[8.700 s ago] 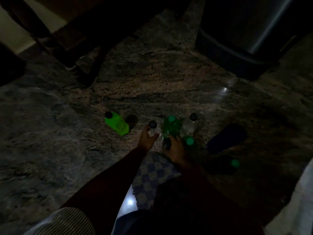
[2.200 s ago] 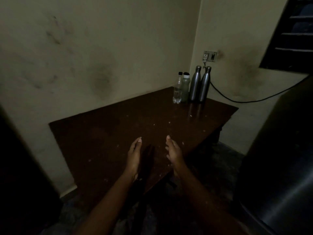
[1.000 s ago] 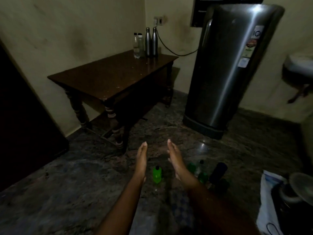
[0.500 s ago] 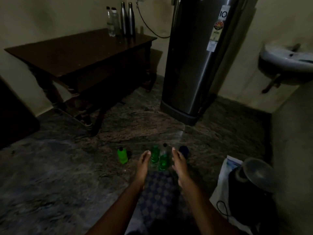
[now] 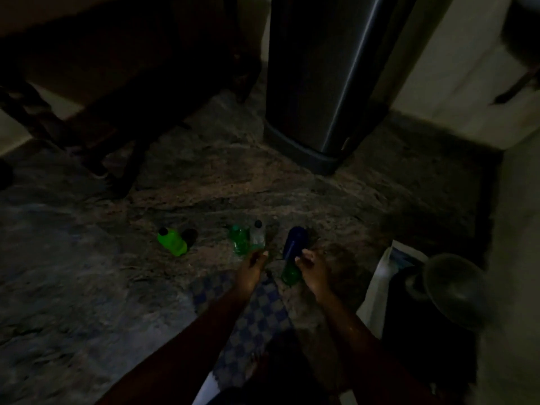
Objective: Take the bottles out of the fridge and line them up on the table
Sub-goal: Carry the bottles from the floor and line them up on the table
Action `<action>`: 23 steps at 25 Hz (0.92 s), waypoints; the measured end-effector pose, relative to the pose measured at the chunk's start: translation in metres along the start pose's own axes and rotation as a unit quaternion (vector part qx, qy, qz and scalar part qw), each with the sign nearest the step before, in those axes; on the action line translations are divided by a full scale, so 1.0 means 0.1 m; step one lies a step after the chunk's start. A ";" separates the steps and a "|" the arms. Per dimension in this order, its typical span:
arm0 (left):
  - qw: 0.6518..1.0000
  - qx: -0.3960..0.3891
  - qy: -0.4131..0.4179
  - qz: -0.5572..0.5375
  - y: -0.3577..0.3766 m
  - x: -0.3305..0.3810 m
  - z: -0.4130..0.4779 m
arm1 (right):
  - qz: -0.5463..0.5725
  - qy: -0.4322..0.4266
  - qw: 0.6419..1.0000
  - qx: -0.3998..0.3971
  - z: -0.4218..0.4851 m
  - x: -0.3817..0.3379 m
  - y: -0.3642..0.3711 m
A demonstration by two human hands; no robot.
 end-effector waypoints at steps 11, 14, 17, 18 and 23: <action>0.994 0.069 -0.053 0.061 0.88 -1.88 1.66 | -0.153 -0.011 0.987 -0.053 2.23 1.83 0.91; 0.992 0.102 -0.064 0.036 0.85 -2.14 1.90 | -0.206 -0.062 0.973 -0.079 2.39 1.73 1.17; 0.983 0.163 -0.078 -0.036 0.66 -2.29 2.14 | -0.231 -0.107 0.961 -0.105 2.47 1.57 1.50; 0.978 0.186 -0.083 -0.045 0.59 -2.31 2.20 | -0.233 -0.120 0.961 -0.092 2.48 1.50 1.53; 0.980 0.196 0.019 -0.026 0.43 -2.30 2.86 | -0.207 -0.164 0.961 -0.078 2.66 1.33 1.79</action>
Point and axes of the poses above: each hand's wrist, its own z-axis towards the middle knuckle, its own y-axis out of the palm, x = y × z, the point moved 9 cm from there along z, towards the middle knuckle, and after that the axes turned 5 degrees about x, right-handed, at the moved point
